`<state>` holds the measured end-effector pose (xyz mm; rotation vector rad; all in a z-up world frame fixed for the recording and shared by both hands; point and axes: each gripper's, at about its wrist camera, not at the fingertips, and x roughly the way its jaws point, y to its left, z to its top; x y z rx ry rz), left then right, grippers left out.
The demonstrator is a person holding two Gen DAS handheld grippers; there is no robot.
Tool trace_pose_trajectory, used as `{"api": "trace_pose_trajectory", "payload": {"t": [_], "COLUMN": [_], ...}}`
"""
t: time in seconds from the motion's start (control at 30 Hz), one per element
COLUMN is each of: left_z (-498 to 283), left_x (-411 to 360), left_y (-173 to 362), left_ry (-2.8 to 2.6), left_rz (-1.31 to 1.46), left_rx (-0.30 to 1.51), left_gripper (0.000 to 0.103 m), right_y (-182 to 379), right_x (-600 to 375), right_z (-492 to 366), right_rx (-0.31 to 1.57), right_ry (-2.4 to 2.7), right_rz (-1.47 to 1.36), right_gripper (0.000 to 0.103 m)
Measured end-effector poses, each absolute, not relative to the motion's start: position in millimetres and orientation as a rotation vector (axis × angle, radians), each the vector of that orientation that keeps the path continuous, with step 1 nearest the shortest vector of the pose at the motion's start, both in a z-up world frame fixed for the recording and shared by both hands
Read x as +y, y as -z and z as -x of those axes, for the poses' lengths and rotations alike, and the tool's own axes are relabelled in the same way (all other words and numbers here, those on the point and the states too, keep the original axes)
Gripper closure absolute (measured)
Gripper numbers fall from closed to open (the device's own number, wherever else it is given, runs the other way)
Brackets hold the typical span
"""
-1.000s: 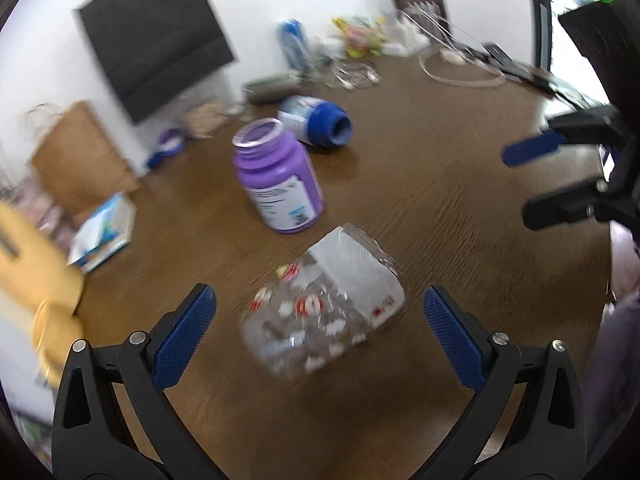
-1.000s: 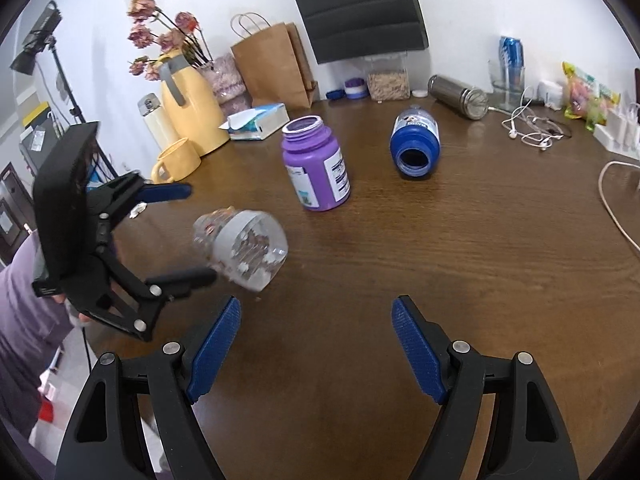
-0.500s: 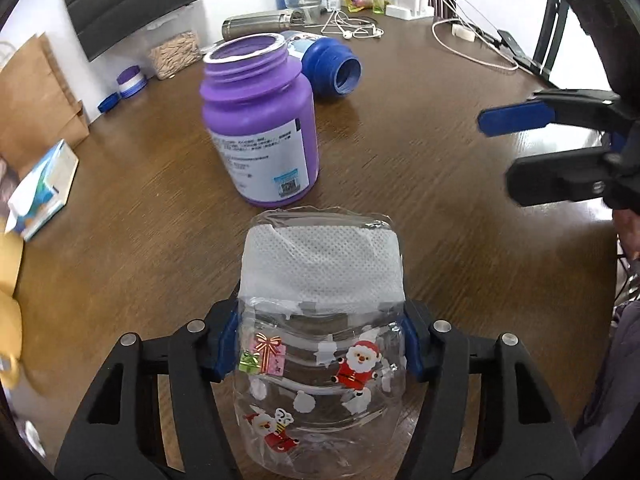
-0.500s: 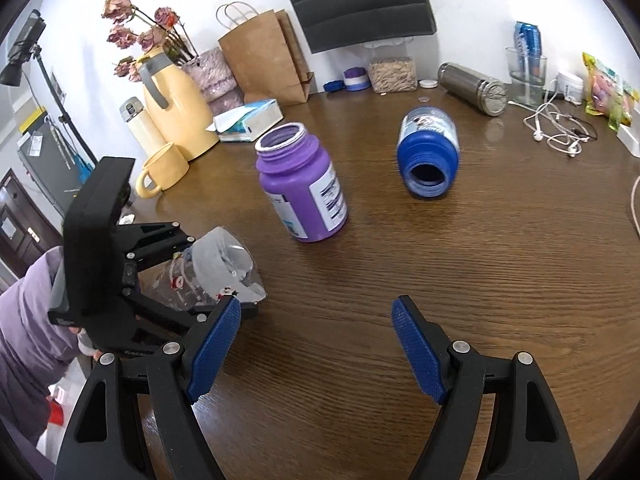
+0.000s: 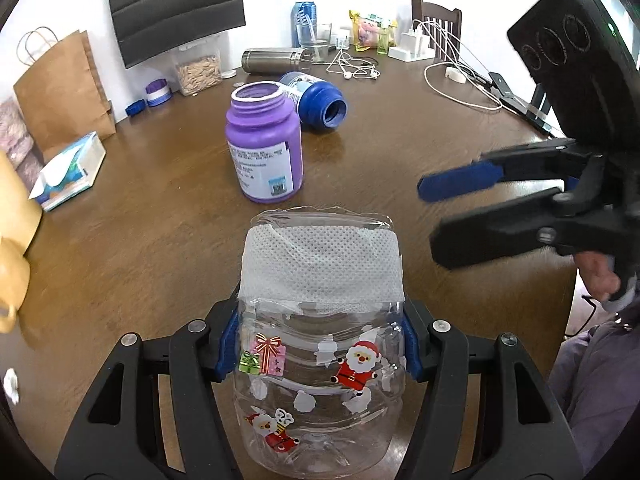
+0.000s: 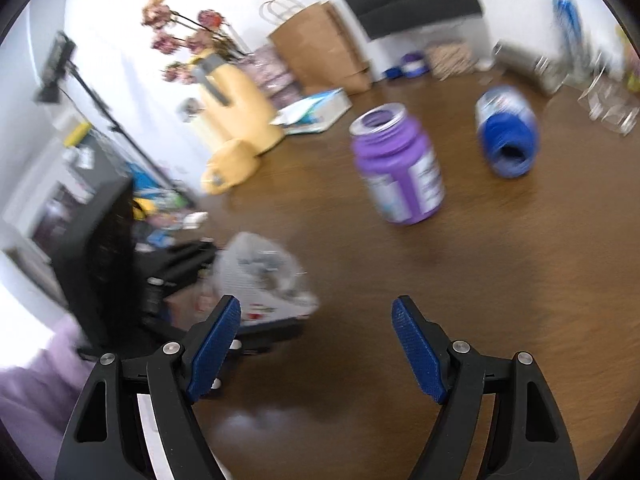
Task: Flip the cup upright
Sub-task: 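Lift the cup with the left gripper while the right gripper grasps its rim, then lower the cup upright onto the table with the right gripper and release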
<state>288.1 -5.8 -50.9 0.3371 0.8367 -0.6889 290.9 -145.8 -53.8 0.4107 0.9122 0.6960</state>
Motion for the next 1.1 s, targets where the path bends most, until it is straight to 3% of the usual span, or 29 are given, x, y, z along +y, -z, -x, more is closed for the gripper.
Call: {"api": "trace_pose_trajectory", "payload": {"t": [0.17,0.37,0.57,0.7,0.8,0.9,1.1], "left_z": [-256.6,-230.3,-217.5,-218.6,-214.5,-207.8,-198.5], "left_x": [-1.1,-0.7,5.8,15.0,17.9,22.1,9.5], "left_y": [41.0,32.4,26.6,26.0,28.6,32.8,49.7], "left_ry": [0.681,0.737,0.723,0.702,0.670,0.616,0.468], "left_rz": [-0.288,-0.238,-0.206,-0.167,-0.170,-0.161,-0.097], "left_rx": [0.754,0.703,0.689,0.704,0.707,0.680,0.596], "left_gripper": [0.044,0.045,0.044,0.041,0.041,0.028,0.028], "right_y": [86.5,93.0,81.0,70.1,51.8,37.3,36.9], "right_x": [-128.7,-115.5,-105.3,-96.3,-83.7,-65.1,-50.2], "right_z": [-296.8,-293.5,-291.1,-288.4,-279.9,-265.6,-255.5], "right_rx": [1.069,1.103,1.098,1.085,0.996,0.865,0.804], "right_ry": [-0.908,-1.001,-1.033,-0.990,-0.843,-0.699,-0.580], "right_rz": [-0.650,-0.783,-0.759,-0.640,-0.365,-0.045,0.234], "right_gripper": [0.018,0.018,0.034,0.037,0.037,0.037,0.037]}}
